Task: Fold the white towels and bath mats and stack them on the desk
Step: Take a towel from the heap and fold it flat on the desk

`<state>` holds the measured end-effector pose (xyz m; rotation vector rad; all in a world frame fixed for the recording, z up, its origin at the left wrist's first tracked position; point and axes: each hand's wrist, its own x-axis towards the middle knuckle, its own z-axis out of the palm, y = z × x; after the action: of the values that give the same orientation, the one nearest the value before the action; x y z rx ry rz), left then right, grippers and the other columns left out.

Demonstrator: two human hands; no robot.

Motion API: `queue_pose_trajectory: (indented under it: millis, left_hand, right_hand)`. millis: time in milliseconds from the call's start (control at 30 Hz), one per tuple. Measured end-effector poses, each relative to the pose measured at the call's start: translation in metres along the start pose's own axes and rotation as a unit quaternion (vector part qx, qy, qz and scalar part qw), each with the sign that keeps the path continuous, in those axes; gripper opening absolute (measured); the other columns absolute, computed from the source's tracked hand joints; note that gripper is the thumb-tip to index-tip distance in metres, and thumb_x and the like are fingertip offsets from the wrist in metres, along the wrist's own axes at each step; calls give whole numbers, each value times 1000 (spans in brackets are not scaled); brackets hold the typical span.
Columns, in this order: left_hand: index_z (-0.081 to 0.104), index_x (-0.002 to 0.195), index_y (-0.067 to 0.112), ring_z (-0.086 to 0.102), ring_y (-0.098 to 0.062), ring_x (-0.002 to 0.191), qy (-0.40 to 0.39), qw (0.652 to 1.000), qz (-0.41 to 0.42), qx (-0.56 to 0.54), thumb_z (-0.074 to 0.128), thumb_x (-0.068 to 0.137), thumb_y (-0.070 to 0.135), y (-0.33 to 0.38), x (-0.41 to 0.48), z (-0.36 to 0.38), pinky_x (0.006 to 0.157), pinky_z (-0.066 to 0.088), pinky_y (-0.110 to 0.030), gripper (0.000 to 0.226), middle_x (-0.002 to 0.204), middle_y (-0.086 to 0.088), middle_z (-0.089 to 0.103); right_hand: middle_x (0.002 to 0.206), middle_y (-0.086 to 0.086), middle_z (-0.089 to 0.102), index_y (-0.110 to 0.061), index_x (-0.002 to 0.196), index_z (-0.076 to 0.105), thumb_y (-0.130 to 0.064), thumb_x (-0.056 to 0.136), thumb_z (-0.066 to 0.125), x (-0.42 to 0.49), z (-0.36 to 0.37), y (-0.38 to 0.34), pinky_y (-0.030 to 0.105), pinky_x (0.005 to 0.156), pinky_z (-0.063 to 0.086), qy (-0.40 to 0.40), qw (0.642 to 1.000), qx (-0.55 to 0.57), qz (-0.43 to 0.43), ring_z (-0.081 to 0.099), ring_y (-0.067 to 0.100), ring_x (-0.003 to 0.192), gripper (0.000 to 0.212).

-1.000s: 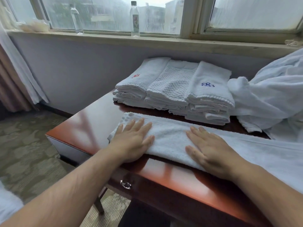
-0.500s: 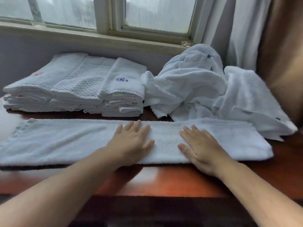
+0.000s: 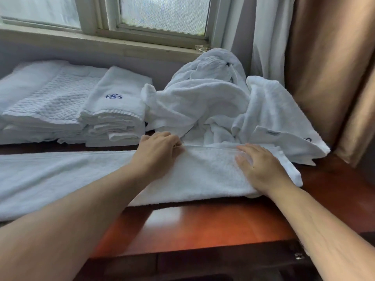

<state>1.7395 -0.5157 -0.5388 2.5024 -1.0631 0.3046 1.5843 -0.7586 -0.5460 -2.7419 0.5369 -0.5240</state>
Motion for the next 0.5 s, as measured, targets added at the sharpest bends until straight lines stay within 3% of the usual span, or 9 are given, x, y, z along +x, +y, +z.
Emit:
queue_pose_trajectory:
  millis: [100,167,267,333,400,500]
  left_hand:
    - [64,110,35,45,-20,116,12,998,-3,62,59,96,39,5,-5,2,98,31,-39,16,118,8,56]
    - [63,116,36,45,-20,119,41,997,45,49,60,95,36,17,-12,7,101,32,-39,21,123,7,55]
    - [57,130,42,40,-14,131,-11,996,85,-39,45,98,52,33,-23,16,108,28,-36,36,138,12,51]
    - [50,136,42,35,-15,138,-53,994,89,-28,27,96,60,38,-31,25,113,22,-36,50,145,11,47]
    - [52,131,38,40,-17,135,-37,994,104,9,19,91,59,38,-36,30,111,23,-35,57,139,8,52]
    - [58,123,34,45,-18,129,-11,995,102,17,22,89,53,38,-38,31,108,29,-35,53,133,7,57]
  right_hand:
    - [139,-5,59,-23,133,63,-43,99,53,-3,3,-3,29,107,29,-2,1000,-8,-3,46,20,134,40]
    - [137,-4,61,-21,130,66,-38,98,59,-8,5,-2,29,108,29,20,1000,-14,6,47,20,132,37]
    - [128,3,66,-15,118,73,-25,92,66,-26,1,4,30,109,31,112,992,12,62,49,24,128,29]
    - [125,4,67,-15,112,75,-21,91,65,-43,-3,9,33,108,33,166,978,54,112,50,23,125,23]
    - [129,5,64,-18,114,73,-22,91,63,-57,-9,11,33,104,35,214,958,97,167,48,26,126,25]
    - [144,4,50,-22,134,60,-26,87,60,-67,-18,9,37,102,40,254,913,168,271,47,23,129,47]
